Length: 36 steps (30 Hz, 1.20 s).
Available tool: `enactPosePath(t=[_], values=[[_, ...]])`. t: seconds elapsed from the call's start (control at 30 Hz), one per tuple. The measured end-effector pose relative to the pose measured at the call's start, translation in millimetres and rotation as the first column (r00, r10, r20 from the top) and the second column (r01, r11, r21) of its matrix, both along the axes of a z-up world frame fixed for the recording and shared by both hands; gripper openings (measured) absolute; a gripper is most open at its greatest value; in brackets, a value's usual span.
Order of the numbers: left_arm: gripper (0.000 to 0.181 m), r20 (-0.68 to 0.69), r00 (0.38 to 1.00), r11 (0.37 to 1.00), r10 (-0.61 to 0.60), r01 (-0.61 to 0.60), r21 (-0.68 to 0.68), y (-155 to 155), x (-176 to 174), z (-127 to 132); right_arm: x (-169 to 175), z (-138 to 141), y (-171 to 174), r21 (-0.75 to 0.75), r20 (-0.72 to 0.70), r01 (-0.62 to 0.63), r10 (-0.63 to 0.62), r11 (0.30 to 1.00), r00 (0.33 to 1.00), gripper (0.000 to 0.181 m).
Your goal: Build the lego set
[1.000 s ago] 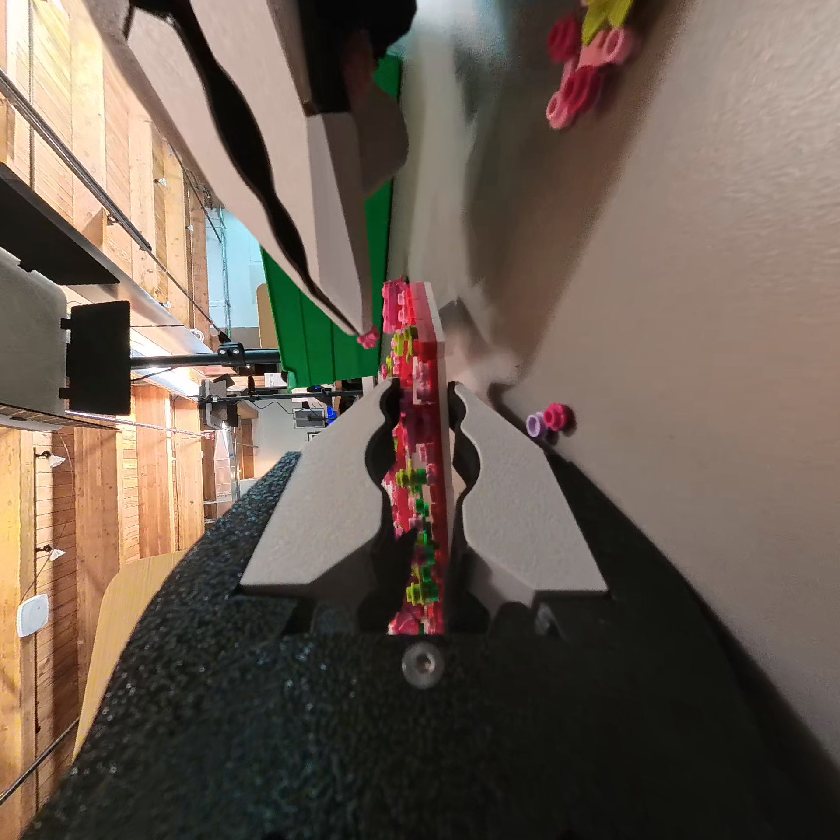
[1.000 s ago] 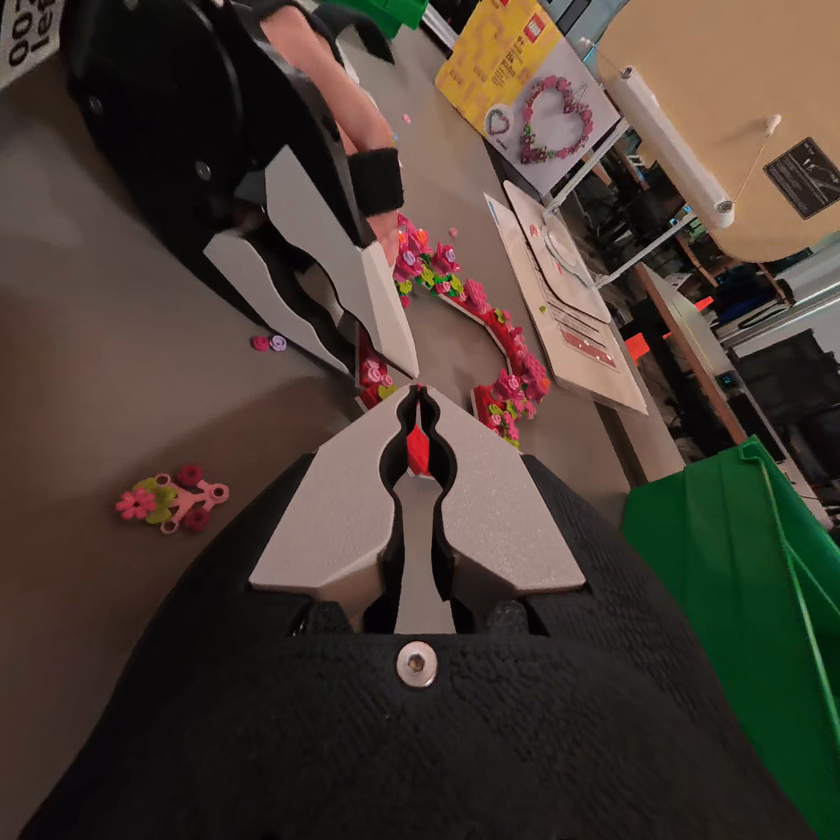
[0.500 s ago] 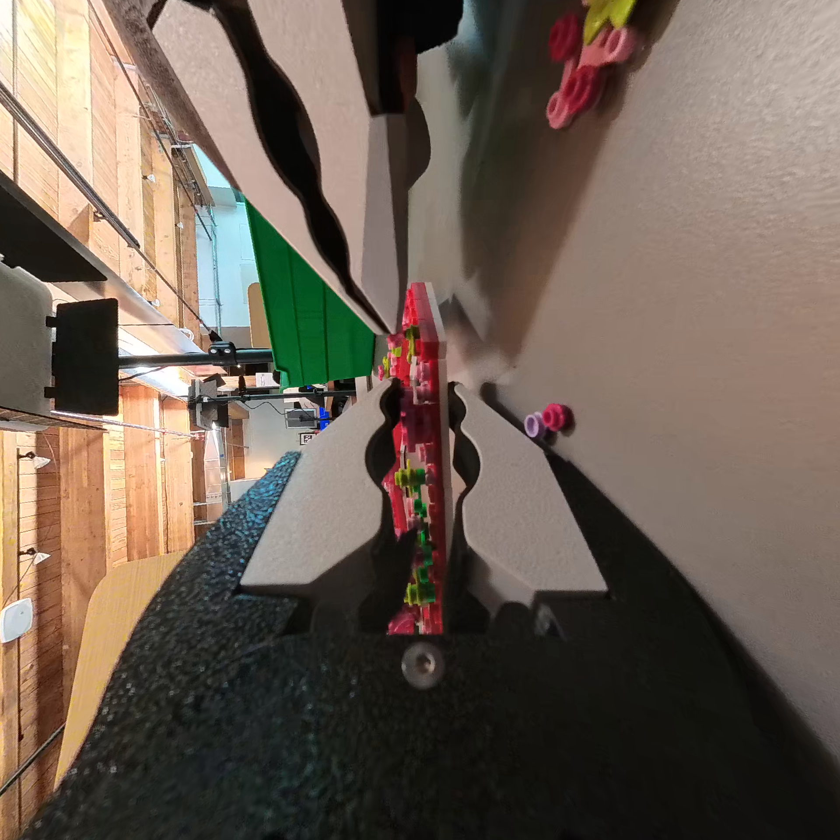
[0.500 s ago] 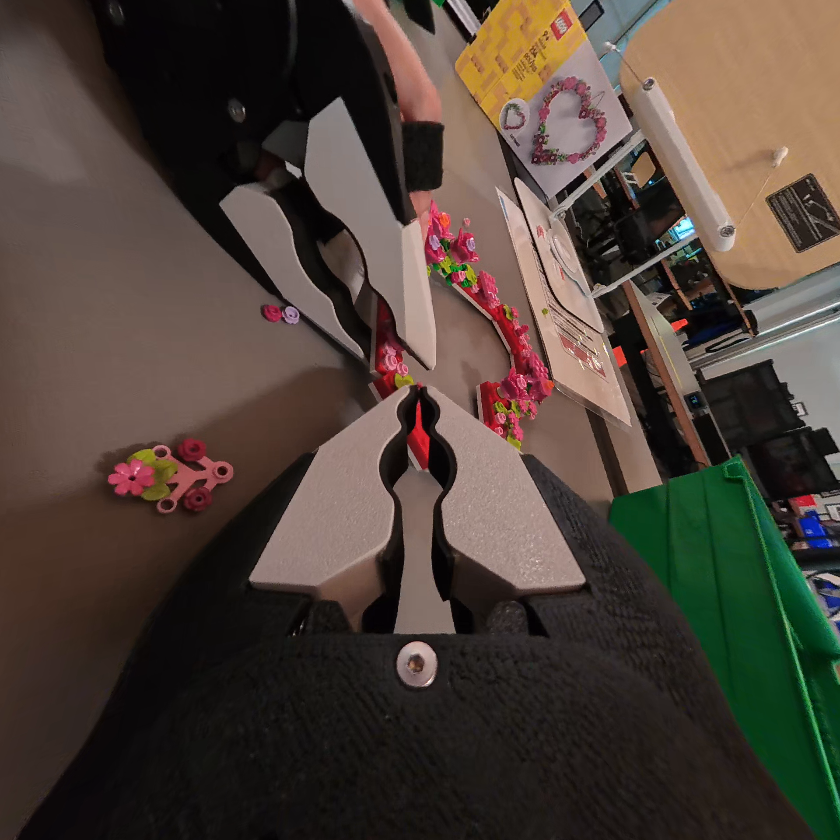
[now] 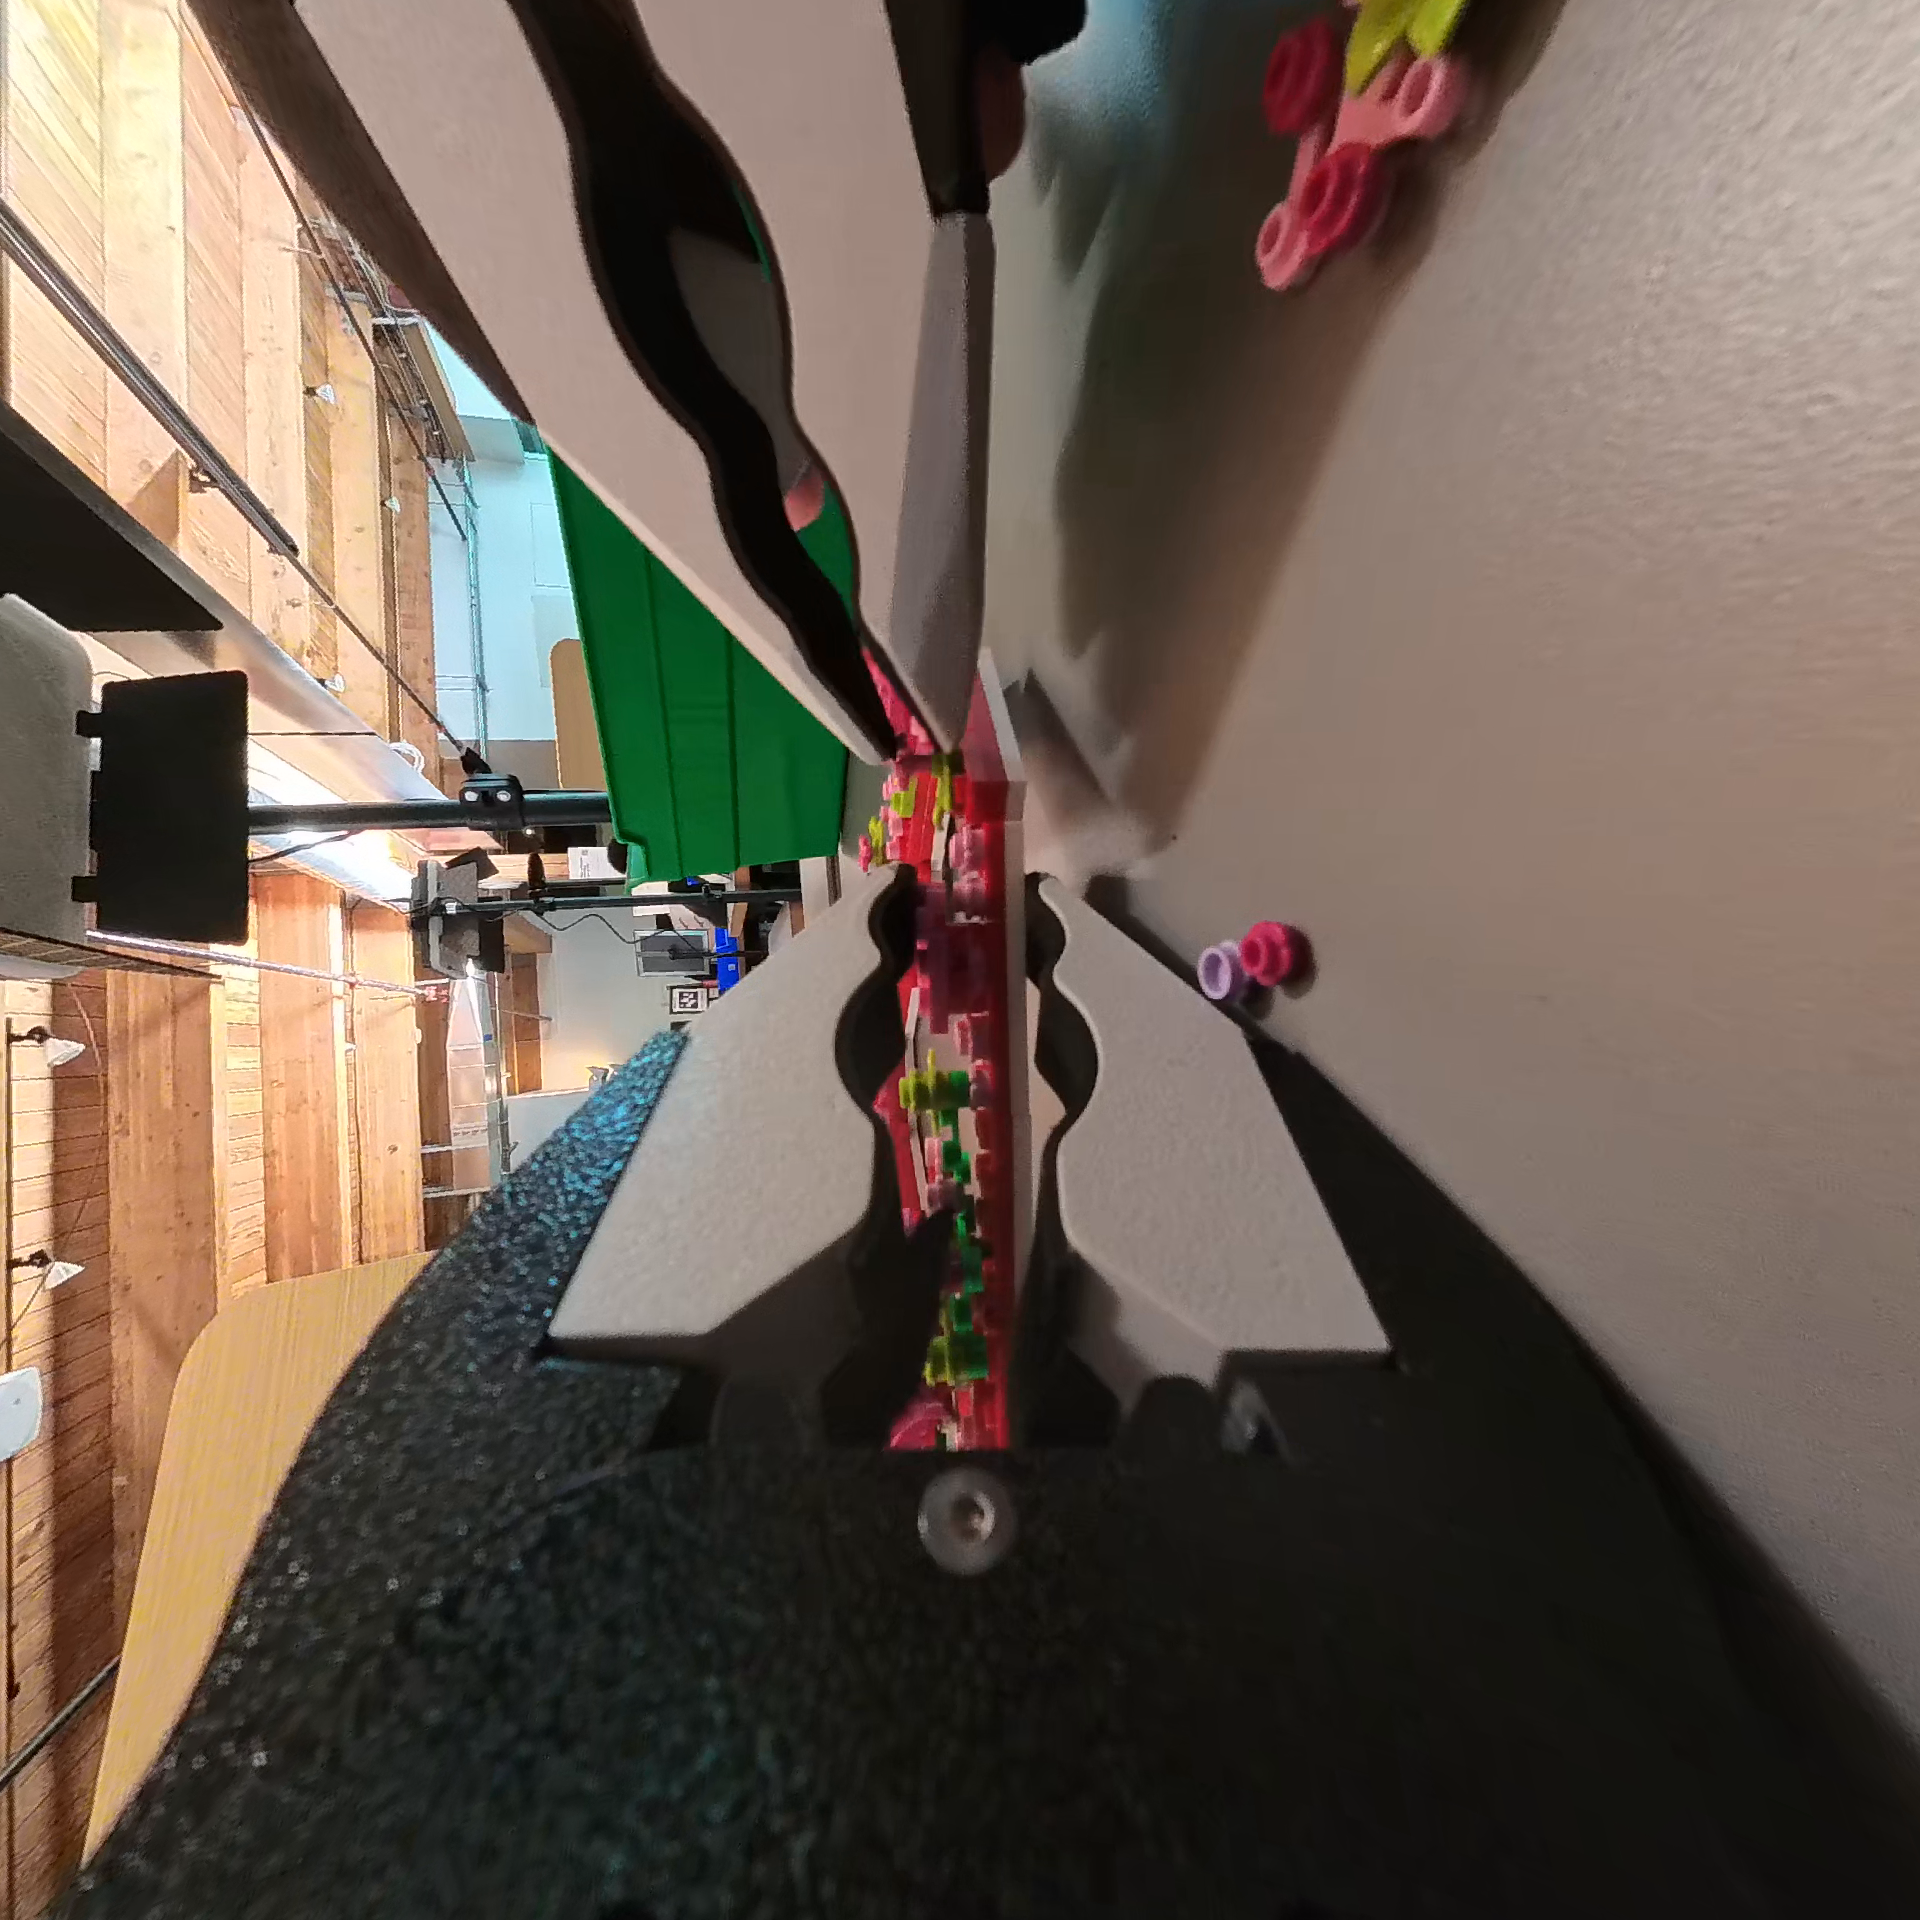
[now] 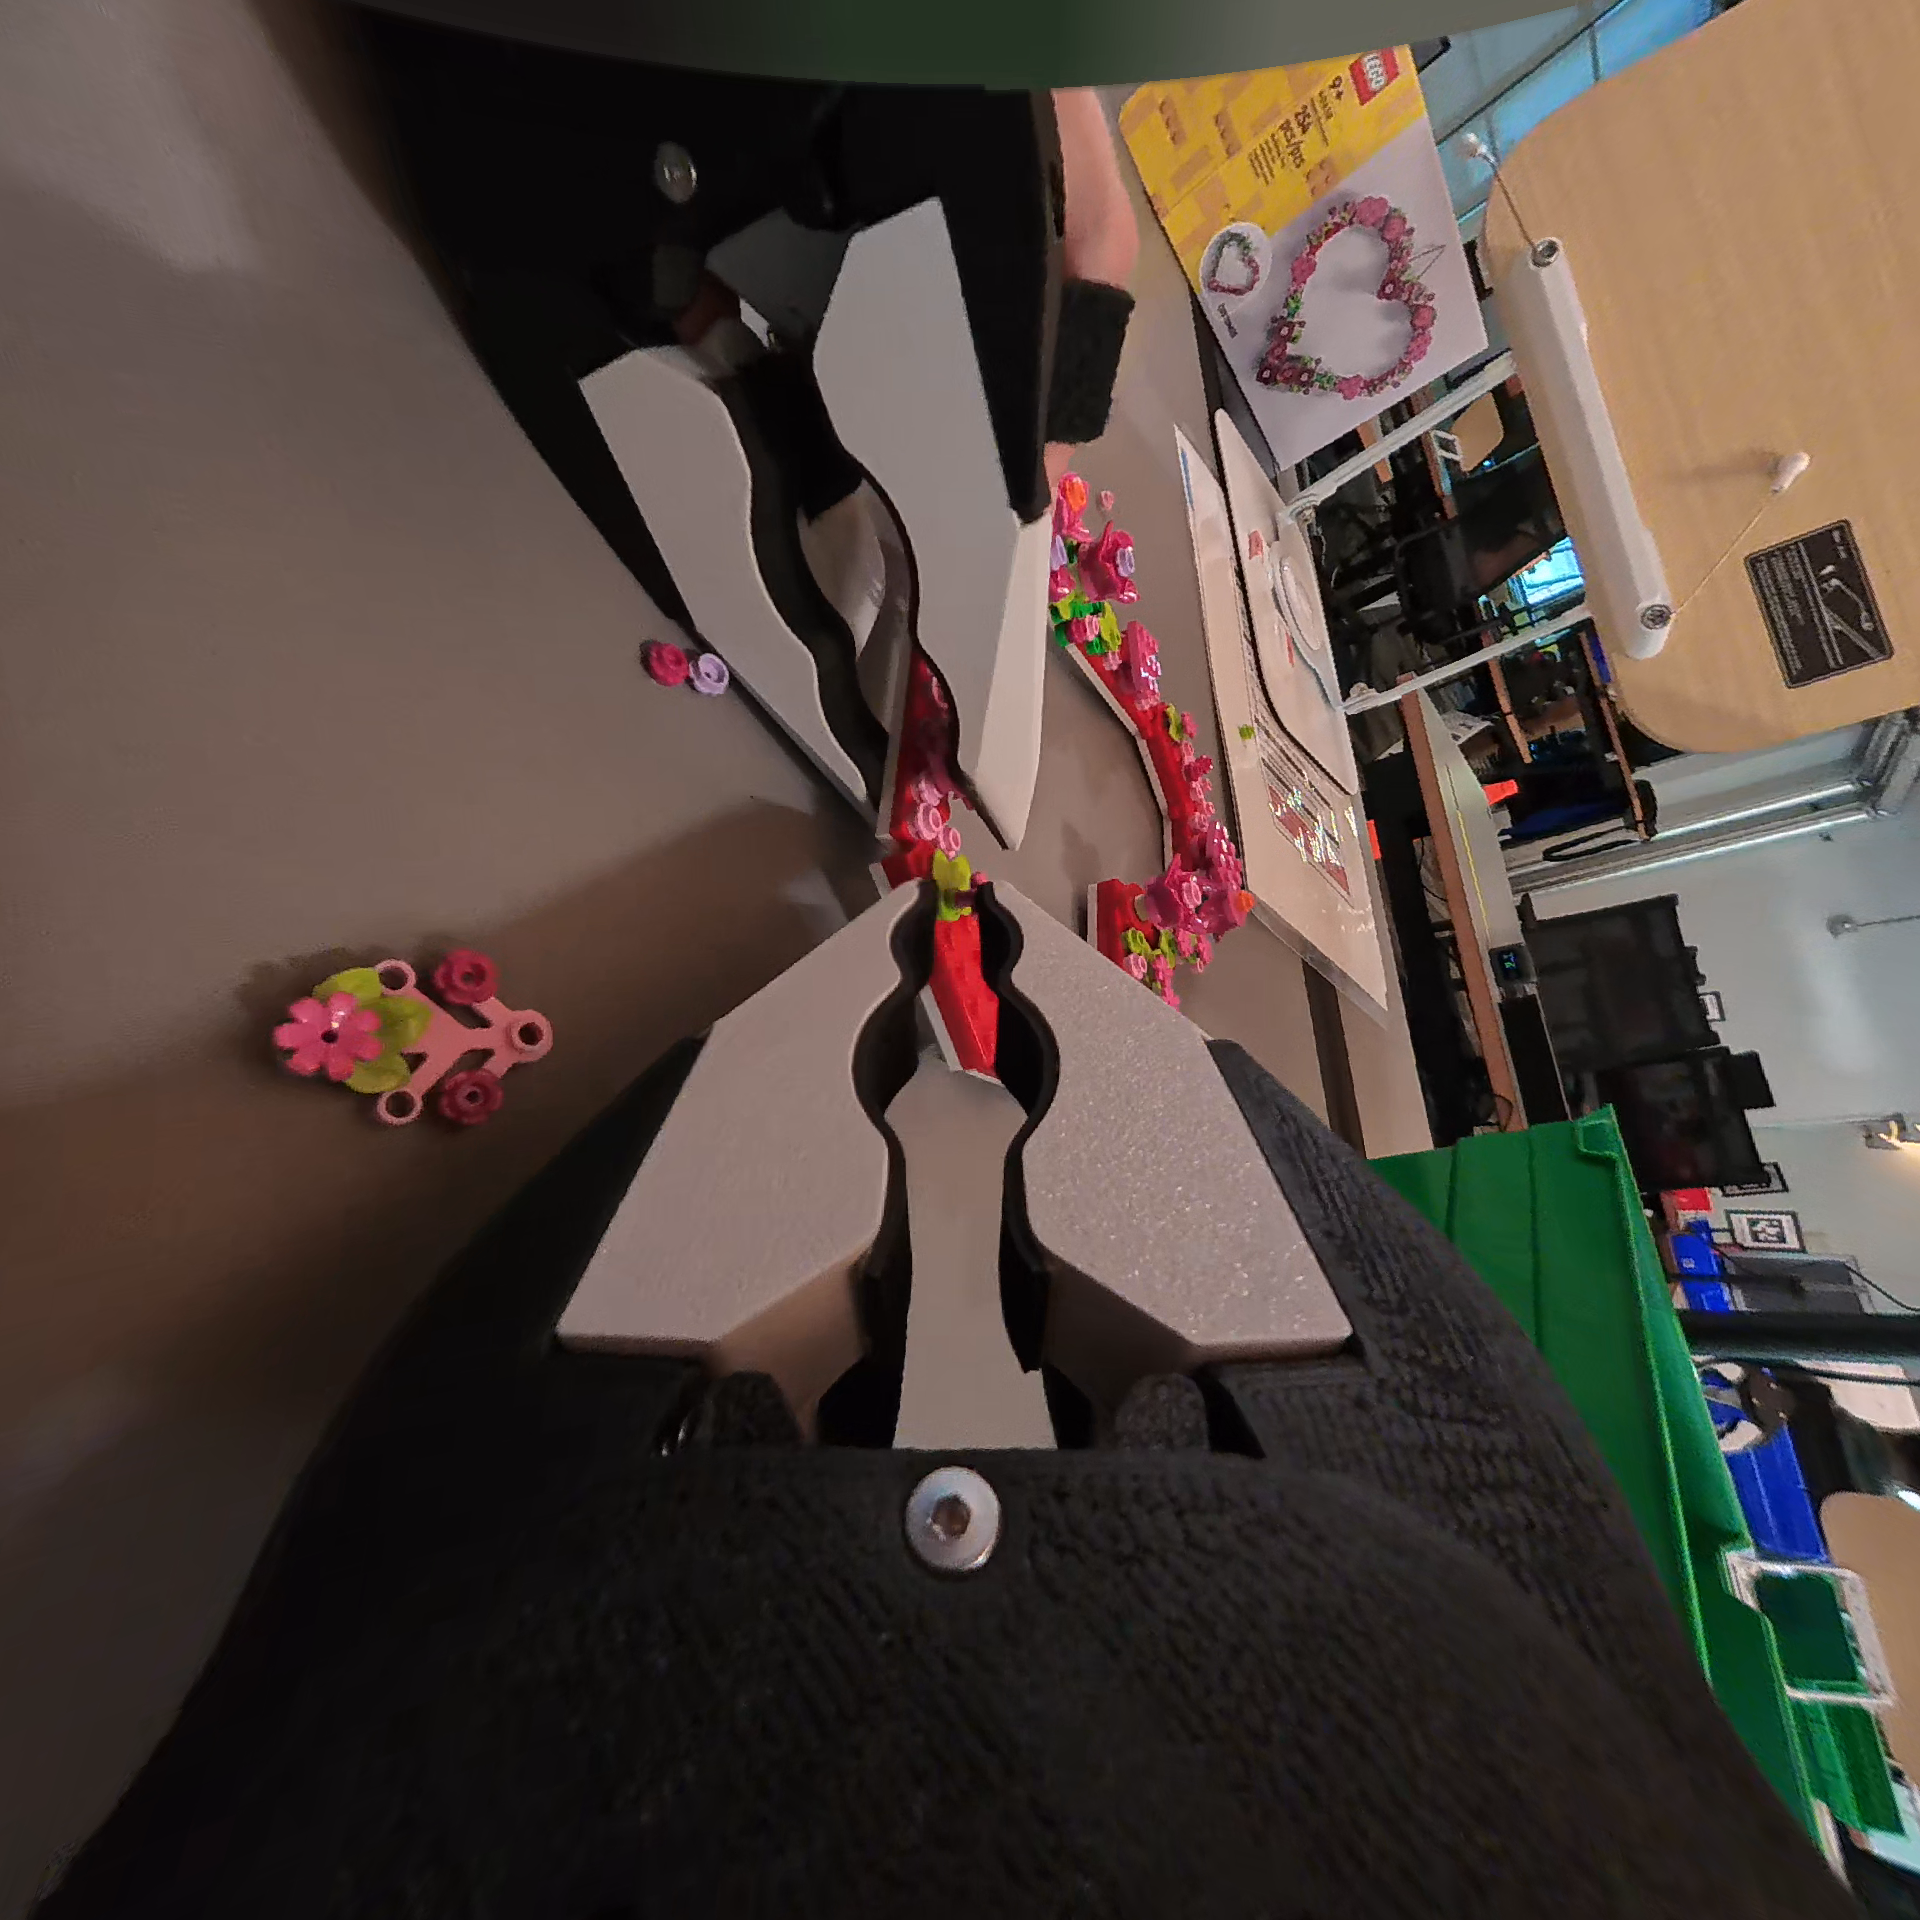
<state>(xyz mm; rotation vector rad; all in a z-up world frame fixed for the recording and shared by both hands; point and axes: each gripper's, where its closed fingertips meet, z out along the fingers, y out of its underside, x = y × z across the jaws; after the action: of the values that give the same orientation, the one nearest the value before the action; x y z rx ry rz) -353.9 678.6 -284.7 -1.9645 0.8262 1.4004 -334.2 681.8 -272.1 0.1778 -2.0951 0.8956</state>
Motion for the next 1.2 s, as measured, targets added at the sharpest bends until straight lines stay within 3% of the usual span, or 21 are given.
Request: enactPosePath(t=[0.5, 0.87, 1.2], values=[[0.018, 0.020, 1.000, 1.000, 0.006, -0.006, 0.010, -0.4, -1.0, -0.5, 0.7, -6.6, 1.5, 0.091, -0.111, -0.030, 0.041, 0.995, 0.993, 0.017], [0.018, 0.046, 0.999, 0.998, 0.021, -0.023, 0.057, -2.9, -2.8, 11.4, -0.6, 5.0, -0.1, 0.123, -0.304, -0.026, 0.062, 0.992, 0.951, 0.017], [0.017, 0.063, 0.998, 0.997, 0.019, -0.024, 0.078, -4.4, -3.6, 15.8, -3.6, 9.4, -1.4, 0.129, -0.384, -0.003, 0.053, 0.992, 0.922, 0.014]])
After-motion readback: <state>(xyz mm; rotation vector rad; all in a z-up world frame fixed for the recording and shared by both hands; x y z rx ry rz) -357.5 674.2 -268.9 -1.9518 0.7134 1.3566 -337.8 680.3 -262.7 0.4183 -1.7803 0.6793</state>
